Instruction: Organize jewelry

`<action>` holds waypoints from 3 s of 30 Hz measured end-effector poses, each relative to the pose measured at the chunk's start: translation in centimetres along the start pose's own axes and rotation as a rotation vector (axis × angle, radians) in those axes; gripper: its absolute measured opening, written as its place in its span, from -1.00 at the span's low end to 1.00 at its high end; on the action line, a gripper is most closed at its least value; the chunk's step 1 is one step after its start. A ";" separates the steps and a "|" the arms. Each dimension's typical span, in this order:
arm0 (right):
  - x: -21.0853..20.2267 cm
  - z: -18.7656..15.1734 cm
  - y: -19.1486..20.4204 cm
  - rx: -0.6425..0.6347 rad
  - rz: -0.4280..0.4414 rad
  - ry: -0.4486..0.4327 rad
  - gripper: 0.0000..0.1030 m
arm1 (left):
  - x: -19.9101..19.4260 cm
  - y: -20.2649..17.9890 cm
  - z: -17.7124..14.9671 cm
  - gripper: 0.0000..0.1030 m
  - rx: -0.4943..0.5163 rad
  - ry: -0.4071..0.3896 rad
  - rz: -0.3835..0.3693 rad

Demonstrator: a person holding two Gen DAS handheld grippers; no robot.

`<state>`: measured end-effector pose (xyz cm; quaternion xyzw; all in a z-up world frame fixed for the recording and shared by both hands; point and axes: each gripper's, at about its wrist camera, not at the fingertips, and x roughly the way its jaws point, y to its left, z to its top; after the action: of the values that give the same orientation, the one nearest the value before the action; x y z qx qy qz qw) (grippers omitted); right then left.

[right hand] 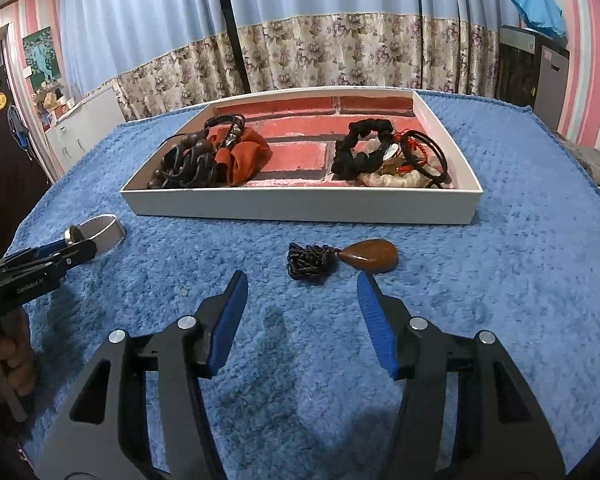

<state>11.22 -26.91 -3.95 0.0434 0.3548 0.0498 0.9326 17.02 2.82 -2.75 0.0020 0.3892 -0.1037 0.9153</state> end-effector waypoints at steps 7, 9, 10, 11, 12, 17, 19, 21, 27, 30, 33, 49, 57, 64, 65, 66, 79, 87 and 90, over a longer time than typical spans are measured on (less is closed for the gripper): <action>1.4 0.9 0.4 -0.013 -0.006 0.023 0.10 | 0.8 0.2 0.8 0.17 -0.003 -0.004 0.006; 1.7 1.0 0.6 -0.022 -0.012 0.026 0.10 | 1.0 0.3 0.9 0.15 -0.006 -0.003 0.003; 1.9 1.0 0.6 -0.023 -0.015 0.033 0.10 | 1.0 0.4 1.0 0.13 -0.009 -0.004 0.000; 2.2 1.0 0.6 -0.022 -0.016 0.045 0.09 | 1.1 0.5 1.1 0.06 -0.015 -0.004 -0.001; 2.4 1.1 0.6 -0.021 -0.014 0.052 0.00 | 1.1 0.8 1.1 -0.03 -0.026 -0.006 -0.002; 3.4 1.2 0.3 -0.012 -0.023 0.093 -0.36 | 1.1 1.5 1.2 -0.39 -0.055 -0.010 -0.019; 3.7 1.3 0.2 -0.001 -0.039 0.099 -0.50 | 1.1 1.4 1.3 -0.47 -0.051 -0.013 -0.031; 3.9 1.4 -0.1 0.005 -0.036 0.101 -0.55 | 1.0 1.1 1.3 -0.49 -0.042 -0.016 -0.041; 3.8 1.5 -0.1 0.000 -0.034 0.080 -0.65 | 0.8 1.2 1.2 -0.61 -0.057 -0.030 -0.058; 3.4 1.5 0.2 -0.016 -0.032 0.059 -0.66 | 0.4 0.9 1.0 -0.64 -0.047 -0.038 -0.058; 2.6 1.5 0.4 -0.026 -0.027 0.031 -0.66 | 0.0 0.6 0.9 -0.64 -0.044 -0.040 -0.057; -3.0 1.5 0.0 -0.015 -0.021 -0.064 -0.66 | -4.5 -1.9 0.4 -0.65 0.004 -0.107 -0.037; -6.0 1.9 -0.4 -0.019 -0.029 -0.124 -0.66 | -7.2 -3.5 0.8 -0.65 0.031 -0.155 -0.043; -8.0 2.7 -0.9 -0.023 -0.027 -0.169 -0.66 | -8.8 -4.4 1.6 -0.64 0.046 -0.192 -0.053; -8.3 2.8 -1.0 -0.023 -0.027 -0.175 -0.66 | -9.0 -4.4 1.7 -0.64 0.050 -0.199 -0.053; -8.3 3.0 -1.1 -0.023 -0.027 -0.180 -0.66 | -9.3 -4.6 1.9 -0.64 0.056 -0.208 -0.051; -9.1 4.7 -1.7 -0.035 -0.021 -0.219 -0.66 | -9.5 -6.2 3.7 -0.64 0.089 -0.237 -0.080; -8.3 6.2 -1.6 -0.050 -0.016 -0.229 -0.66 | -8.8 -6.5 5.5 -0.72 0.105 -0.277 -0.079; -7.7 6.7 -1.6 -0.056 -0.013 -0.226 -0.66 | -8.6 -6.8 6.4 -0.94 0.123 -0.283 -0.076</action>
<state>10.10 -29.79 5.90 0.0203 0.2461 0.0483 0.9678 14.49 -2.72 8.36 0.0285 0.2490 -0.1609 0.9546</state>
